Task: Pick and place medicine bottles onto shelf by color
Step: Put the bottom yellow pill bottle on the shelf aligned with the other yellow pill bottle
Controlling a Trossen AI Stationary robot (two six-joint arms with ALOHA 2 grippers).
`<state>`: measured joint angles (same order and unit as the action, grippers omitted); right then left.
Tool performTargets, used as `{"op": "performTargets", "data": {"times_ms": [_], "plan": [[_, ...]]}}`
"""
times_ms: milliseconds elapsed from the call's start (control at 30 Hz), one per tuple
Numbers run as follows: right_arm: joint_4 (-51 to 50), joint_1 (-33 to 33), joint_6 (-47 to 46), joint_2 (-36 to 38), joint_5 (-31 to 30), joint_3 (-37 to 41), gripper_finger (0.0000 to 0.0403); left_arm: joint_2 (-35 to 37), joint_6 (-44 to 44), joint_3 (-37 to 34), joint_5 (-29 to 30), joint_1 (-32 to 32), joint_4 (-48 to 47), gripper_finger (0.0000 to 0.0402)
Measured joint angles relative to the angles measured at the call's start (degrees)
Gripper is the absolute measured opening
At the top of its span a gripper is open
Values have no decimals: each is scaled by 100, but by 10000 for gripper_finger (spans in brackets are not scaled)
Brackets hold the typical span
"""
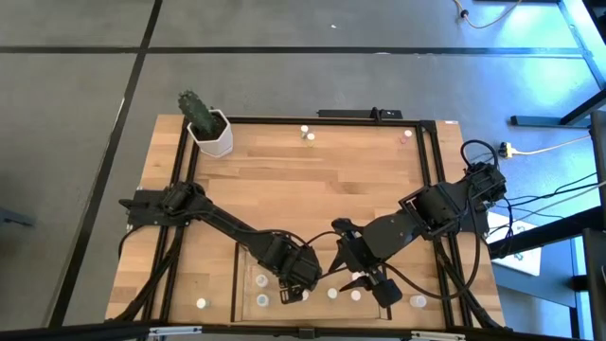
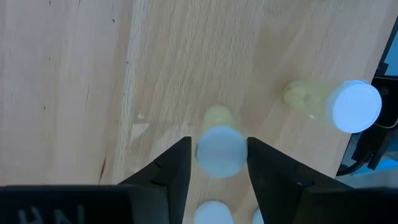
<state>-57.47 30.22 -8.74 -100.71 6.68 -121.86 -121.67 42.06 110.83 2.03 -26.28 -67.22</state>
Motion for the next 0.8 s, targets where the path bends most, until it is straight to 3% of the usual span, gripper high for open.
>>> {"op": "performTargets", "data": {"times_ms": [333,800], "plan": [[0,0,-2,0,0,0,207,0,110,0,15,1,13,184],[0,0,0,0,0,0,207,88,131,2,-301,20,96,186]]}}
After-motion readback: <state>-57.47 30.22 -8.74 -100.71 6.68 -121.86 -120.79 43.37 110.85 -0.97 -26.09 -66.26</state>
